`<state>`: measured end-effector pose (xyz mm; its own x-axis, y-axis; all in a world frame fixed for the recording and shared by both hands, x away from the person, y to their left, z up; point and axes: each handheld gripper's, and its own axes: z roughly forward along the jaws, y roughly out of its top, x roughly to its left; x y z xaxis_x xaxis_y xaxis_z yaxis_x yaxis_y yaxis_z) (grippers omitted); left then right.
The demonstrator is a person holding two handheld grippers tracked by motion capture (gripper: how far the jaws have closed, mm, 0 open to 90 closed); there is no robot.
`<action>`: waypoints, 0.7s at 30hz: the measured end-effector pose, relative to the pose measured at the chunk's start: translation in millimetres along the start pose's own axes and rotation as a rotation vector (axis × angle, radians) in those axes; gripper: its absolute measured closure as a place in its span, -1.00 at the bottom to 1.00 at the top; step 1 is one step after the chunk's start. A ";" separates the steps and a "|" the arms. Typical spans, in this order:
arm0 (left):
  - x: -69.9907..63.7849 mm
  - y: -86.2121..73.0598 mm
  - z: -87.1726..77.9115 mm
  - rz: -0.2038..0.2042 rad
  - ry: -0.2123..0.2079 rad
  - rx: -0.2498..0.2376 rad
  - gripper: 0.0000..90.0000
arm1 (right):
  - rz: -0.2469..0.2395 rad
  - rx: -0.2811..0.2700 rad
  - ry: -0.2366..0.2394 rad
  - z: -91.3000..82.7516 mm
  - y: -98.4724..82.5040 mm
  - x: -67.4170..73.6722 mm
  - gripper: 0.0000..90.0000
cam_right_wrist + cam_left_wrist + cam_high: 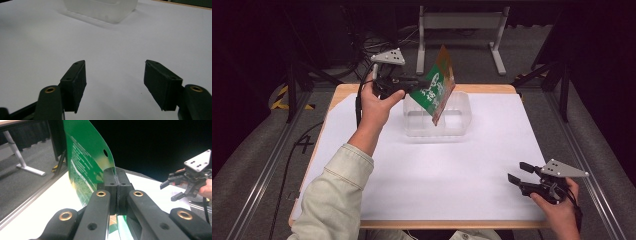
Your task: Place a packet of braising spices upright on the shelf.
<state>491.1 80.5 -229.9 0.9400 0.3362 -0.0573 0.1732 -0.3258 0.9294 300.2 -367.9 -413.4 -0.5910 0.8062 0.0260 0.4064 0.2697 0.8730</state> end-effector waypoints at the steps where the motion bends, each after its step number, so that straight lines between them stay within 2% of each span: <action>1: 1.2 -0.7 -0.1 0.002 0.006 0.003 1.00 | 0.000 0.000 0.000 -0.2 -0.1 0.2 -0.24; 12: 8.2 -8.6 -6.7 -0.038 0.053 0.007 1.00 | 0.000 0.003 0.011 1.9 0.3 1.6 -0.24; 14: 9.6 -9.5 -7.4 -0.042 0.073 0.015 1.00 | -0.004 0.001 0.013 2.6 0.5 1.5 -0.24; 19: 13.1 -13.5 -8.7 -0.094 0.114 0.001 1.00 | -0.006 0.003 0.016 3.3 0.9 2.4 -0.24; 20: 13.1 -13.5 -8.7 -0.094 0.114 0.001 1.00 | -0.006 0.003 0.016 3.3 0.9 2.4 -0.24; 21: 14.4 -15.1 -9.7 -0.118 0.129 -0.009 1.00 | -0.005 0.003 0.017 3.4 0.9 2.4 -0.24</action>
<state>499.1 98.9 -241.2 0.8677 0.4825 -0.1193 0.2769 -0.2700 0.9222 301.6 -363.9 -414.1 -0.6048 0.7959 0.0295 0.4052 0.2756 0.8717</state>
